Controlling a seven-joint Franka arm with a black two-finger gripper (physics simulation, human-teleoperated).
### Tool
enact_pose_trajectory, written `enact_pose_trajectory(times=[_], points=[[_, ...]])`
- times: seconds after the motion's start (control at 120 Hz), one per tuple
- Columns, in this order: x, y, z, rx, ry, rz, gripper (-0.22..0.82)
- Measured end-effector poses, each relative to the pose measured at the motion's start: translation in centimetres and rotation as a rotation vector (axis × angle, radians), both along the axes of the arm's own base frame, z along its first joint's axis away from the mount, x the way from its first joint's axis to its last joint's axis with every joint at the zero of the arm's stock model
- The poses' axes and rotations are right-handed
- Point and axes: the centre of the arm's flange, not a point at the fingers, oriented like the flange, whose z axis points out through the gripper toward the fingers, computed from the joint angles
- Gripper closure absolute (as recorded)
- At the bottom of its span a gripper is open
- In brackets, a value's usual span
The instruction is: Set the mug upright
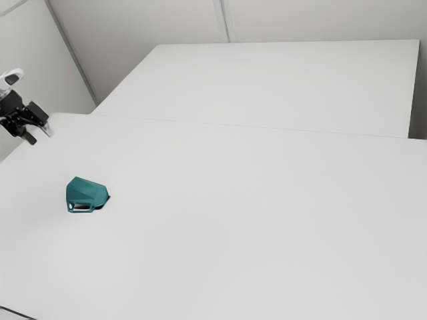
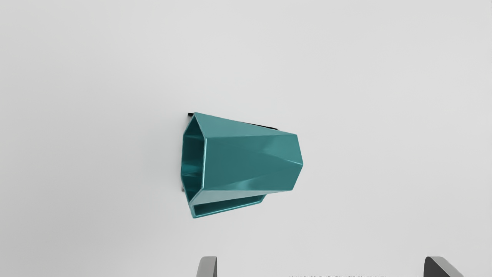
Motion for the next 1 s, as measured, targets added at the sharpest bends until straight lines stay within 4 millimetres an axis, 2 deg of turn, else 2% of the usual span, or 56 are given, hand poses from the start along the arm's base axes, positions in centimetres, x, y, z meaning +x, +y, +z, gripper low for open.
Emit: enact_pose_trajectory(times=[0.083, 0.217, 0.45, 0.575, 0.7, 1.0], points=[[-1.0, 1.1, -2.5, -0.045, -0.001, -0.008, 0.02], [-2.2, 2.1, -5.5, -0.091, -0.017, -0.026, 0.02], [-4.1, 5.5, -8.8, -0.11, -0.056, -0.036, 0.02], [-4.4, 6.6, -10.4, -0.133, -0.092, -0.045, 0.02], [-4.2, 6.8, -11.3, -0.179, -0.17, -0.056, 0.02], [-5.2, 6.3, -14.6, -0.312, -0.301, -0.045, 0.02]])
